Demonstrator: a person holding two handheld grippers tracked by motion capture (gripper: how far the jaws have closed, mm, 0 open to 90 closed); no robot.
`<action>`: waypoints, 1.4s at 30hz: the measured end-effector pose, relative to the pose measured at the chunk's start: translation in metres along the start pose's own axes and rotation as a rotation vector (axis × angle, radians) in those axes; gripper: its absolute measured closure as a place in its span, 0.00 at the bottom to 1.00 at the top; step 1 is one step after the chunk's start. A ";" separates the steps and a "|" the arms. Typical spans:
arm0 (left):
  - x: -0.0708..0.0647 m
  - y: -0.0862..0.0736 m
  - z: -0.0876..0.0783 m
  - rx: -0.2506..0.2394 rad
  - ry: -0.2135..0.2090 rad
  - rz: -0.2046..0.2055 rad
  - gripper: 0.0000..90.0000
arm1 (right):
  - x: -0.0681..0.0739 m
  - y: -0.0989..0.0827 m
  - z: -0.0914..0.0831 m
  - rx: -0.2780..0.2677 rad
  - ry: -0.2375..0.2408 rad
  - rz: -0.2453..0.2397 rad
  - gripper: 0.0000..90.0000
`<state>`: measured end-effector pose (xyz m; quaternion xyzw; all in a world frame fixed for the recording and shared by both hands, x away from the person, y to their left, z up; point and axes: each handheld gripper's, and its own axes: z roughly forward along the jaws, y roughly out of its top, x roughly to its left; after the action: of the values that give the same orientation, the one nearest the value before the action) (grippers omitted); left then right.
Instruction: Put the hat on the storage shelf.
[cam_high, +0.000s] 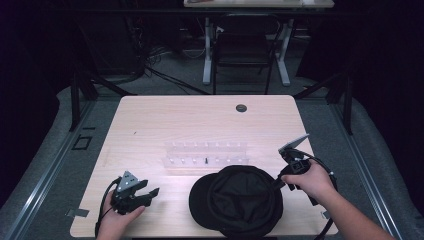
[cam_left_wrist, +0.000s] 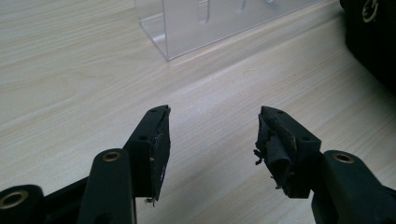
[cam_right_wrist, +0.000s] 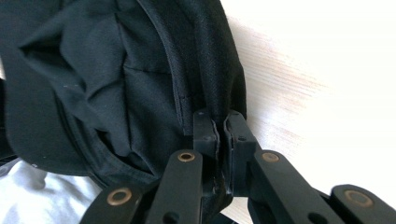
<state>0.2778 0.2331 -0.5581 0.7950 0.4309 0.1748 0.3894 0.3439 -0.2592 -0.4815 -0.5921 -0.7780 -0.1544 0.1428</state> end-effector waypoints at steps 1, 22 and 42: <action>0.000 0.000 0.000 0.001 -0.001 -0.001 0.49 | 0.001 0.000 -0.002 -0.010 0.003 -0.004 0.95; 0.002 0.000 0.000 0.006 -0.019 -0.021 0.49 | 0.029 0.004 -0.025 -0.078 0.019 -0.020 0.94; 0.003 0.000 -0.001 0.014 -0.020 -0.023 0.49 | 0.058 0.010 -0.058 -0.074 0.090 -0.030 0.95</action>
<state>0.2786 0.2358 -0.5579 0.7945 0.4374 0.1592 0.3900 0.3412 -0.2293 -0.4041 -0.5779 -0.7732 -0.2116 0.1532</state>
